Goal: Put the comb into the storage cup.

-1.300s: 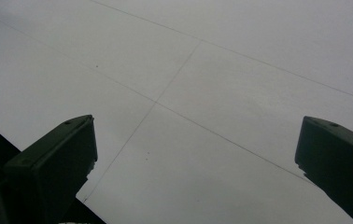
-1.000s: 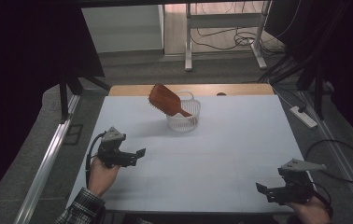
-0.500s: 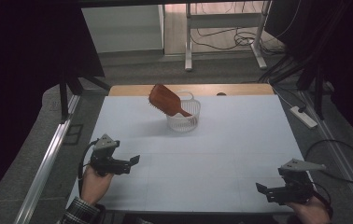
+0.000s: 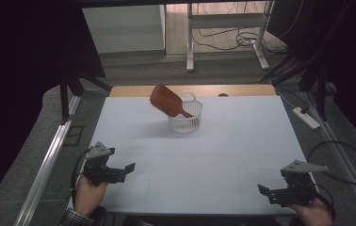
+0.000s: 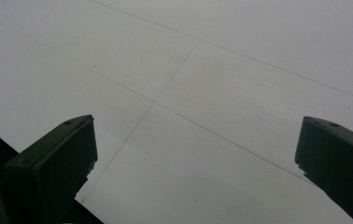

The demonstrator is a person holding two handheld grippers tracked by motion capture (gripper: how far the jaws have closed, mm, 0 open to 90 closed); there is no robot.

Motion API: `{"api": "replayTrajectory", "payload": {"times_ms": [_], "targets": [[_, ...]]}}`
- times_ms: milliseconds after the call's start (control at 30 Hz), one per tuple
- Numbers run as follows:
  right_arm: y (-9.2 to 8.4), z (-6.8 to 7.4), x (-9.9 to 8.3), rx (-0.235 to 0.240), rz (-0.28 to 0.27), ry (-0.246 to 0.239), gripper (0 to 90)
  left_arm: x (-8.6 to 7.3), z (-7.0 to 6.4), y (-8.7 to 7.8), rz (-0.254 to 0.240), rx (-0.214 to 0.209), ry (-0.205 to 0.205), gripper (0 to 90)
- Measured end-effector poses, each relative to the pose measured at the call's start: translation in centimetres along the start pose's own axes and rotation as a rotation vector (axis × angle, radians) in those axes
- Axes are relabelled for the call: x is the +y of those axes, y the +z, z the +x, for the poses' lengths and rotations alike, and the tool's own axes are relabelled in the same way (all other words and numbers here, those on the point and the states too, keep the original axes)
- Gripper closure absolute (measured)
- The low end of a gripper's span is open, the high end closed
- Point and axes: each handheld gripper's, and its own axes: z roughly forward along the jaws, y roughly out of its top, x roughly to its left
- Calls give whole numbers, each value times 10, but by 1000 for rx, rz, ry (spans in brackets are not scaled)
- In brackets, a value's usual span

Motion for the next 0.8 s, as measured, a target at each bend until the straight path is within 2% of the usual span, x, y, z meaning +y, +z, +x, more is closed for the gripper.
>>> {"api": "replayTrajectory", "payload": {"times_ms": [433,800], "targets": [[0,0,0,-4,2,-1,0,-13,0,-12,4,2,-24,0],[0,0,0,-5,4,-1,0,-22,-1,-20,32,13,-35,0]]}}
